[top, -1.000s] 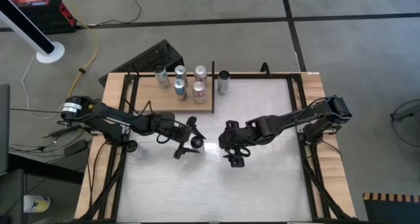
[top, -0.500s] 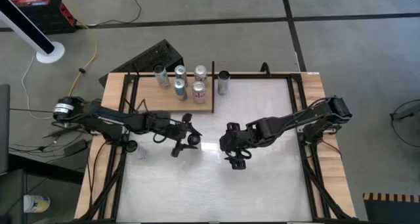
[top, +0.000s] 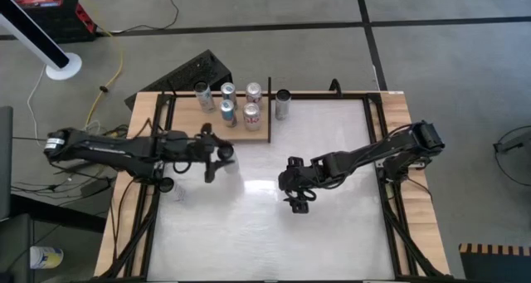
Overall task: Place canned beverage on shelf
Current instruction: Put the bottom white-yellow soda can on the shelf
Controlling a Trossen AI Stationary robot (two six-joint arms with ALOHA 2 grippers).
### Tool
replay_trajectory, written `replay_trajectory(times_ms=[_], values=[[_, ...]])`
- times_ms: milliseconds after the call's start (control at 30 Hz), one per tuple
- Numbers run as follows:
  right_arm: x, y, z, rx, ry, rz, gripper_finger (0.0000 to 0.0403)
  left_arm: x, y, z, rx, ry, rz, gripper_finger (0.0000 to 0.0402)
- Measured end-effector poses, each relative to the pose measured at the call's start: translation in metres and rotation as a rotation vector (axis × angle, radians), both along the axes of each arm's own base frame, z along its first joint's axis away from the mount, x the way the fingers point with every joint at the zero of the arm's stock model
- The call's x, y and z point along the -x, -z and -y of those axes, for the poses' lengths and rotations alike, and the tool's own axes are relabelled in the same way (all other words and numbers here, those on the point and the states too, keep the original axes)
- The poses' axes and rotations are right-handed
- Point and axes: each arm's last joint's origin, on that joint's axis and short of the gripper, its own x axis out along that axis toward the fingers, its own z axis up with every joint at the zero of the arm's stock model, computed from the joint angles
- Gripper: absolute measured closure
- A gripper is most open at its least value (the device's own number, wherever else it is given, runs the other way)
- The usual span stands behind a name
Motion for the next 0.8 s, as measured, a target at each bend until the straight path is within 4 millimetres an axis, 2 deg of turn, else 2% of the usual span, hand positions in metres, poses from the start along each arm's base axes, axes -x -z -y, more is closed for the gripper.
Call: replay_trajectory(times_ms=[167,433,800], values=[[-0.001,0.008,-0.001,-0.009,-0.005,0.043,0.0053,0.021,-0.009,-0.004,-0.020,-0.133,0.006,0.0163],[-0.002,0.007,-0.001,-0.006,-0.016,0.065,0.0053,0.050,-0.010,-0.011,-0.034,-0.383,-0.049,0.0163],[-0.005,0.005,-0.002,-0.016,-0.015,0.104,0.0053,0.073,-0.016,-0.020,-0.024,-0.473,-0.014,0.0163]])
